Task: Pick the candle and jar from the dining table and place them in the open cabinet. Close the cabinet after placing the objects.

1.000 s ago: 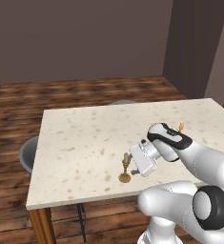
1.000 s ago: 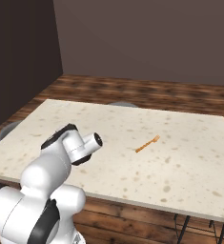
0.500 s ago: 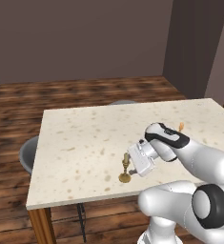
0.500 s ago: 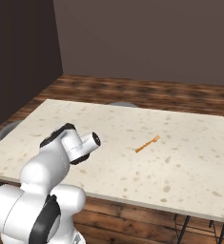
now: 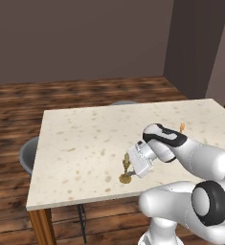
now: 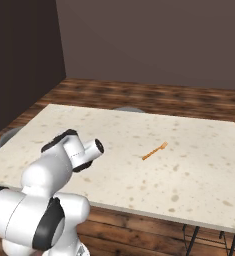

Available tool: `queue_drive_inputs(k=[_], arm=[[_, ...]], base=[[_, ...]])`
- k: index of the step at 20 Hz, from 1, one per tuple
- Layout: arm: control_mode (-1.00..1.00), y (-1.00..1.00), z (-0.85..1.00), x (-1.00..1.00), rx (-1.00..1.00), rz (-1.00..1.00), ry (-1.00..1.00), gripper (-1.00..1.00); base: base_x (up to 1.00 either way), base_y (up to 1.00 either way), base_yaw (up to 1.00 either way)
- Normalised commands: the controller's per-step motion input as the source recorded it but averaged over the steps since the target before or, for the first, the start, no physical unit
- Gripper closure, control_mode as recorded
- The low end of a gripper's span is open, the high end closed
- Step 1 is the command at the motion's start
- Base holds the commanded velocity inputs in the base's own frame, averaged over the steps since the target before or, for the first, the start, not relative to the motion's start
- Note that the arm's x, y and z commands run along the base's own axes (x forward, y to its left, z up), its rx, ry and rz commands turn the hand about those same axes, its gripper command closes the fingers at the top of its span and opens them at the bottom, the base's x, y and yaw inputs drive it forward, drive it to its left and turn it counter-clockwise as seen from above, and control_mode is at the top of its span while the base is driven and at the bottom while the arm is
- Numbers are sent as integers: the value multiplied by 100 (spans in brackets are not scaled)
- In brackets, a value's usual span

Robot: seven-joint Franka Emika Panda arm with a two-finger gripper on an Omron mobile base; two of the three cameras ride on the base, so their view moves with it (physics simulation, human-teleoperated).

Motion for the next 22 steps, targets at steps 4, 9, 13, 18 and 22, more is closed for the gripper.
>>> queue_drive_inputs(k=[4,9,13,18,22], arm=[[-100,12,-12,-5,0,0,0,-100],[-100,22,-14,-2,0,0,0,100],[-100,21,-4,0,0,0,1,100],[-100,8,0,0,0,0,3,100],[-100,0,4,-12,7,0,-1,100]], base=[[0,0,0],[0,0,0],[0,0,0],[0,0,0],[0,0,0]])
